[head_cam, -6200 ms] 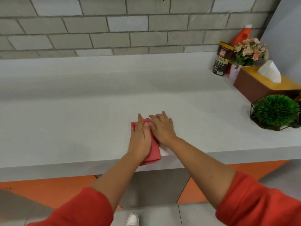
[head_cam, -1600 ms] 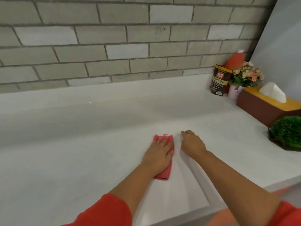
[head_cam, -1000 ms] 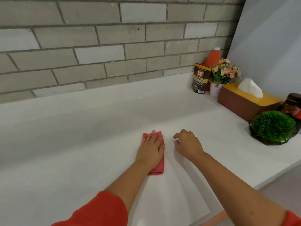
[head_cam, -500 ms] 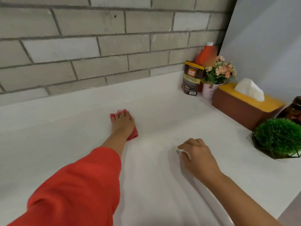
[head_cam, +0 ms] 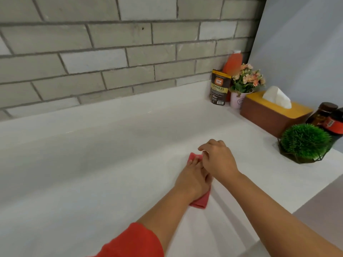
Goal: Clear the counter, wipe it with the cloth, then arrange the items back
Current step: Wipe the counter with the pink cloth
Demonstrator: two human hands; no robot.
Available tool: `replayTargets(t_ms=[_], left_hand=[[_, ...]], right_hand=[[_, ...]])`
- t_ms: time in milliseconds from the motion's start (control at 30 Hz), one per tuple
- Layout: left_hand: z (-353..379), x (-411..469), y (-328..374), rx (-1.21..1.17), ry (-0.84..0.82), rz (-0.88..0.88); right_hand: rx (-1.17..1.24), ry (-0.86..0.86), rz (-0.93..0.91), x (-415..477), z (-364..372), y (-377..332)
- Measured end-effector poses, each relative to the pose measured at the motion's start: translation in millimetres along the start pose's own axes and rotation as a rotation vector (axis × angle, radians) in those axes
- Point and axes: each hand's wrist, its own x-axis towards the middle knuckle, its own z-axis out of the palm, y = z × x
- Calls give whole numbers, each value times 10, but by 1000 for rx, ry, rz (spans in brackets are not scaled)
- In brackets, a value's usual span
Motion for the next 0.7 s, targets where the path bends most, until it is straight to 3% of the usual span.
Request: replayTargets(t_ms=[167,400,700], left_hand=[[68,-656,189,5,35,-43],[-36,-1603,71,60,159,-439],[-272,-2756,-357,107,260,-796]], right_hand=[[10,-109,15,-365,-79,-153],[59,-185,-59,-946,-72,-459],[82,-337,-189,-1542,-44,-678]])
